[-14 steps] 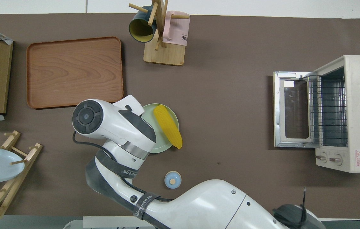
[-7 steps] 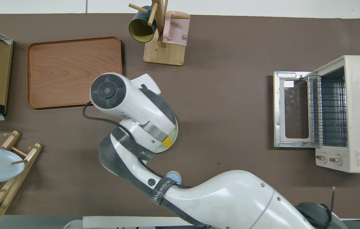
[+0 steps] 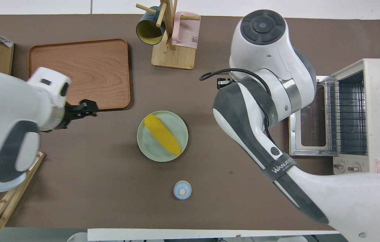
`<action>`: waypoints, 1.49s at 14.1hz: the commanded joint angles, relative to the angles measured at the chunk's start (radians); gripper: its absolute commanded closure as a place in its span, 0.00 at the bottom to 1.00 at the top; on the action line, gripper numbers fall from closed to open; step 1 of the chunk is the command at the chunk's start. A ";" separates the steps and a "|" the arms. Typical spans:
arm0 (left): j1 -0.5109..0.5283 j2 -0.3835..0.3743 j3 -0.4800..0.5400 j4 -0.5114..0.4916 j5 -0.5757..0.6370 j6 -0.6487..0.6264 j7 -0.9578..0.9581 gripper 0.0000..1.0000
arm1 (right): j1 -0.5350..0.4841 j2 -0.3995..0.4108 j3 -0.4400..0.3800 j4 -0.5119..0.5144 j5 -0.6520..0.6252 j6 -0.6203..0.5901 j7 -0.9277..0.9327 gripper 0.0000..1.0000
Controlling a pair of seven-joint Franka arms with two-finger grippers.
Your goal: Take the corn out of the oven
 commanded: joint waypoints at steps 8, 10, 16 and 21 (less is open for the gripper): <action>-0.283 0.306 0.014 0.030 -0.003 0.268 -0.428 0.72 | -0.164 -0.046 0.011 -0.385 -0.206 0.264 -0.174 1.00; -0.286 0.318 0.015 0.067 -0.003 0.244 -0.431 1.00 | -0.173 -0.037 0.011 -0.386 -0.247 0.263 -0.174 1.00; -0.110 0.301 0.025 0.207 0.013 0.043 -0.012 1.00 | -0.171 -0.029 0.013 -0.369 -0.373 0.213 -0.176 1.00; 0.157 0.408 0.022 0.275 0.005 0.205 0.620 0.98 | -0.179 -0.024 0.013 -0.227 -0.382 0.036 -0.336 1.00</action>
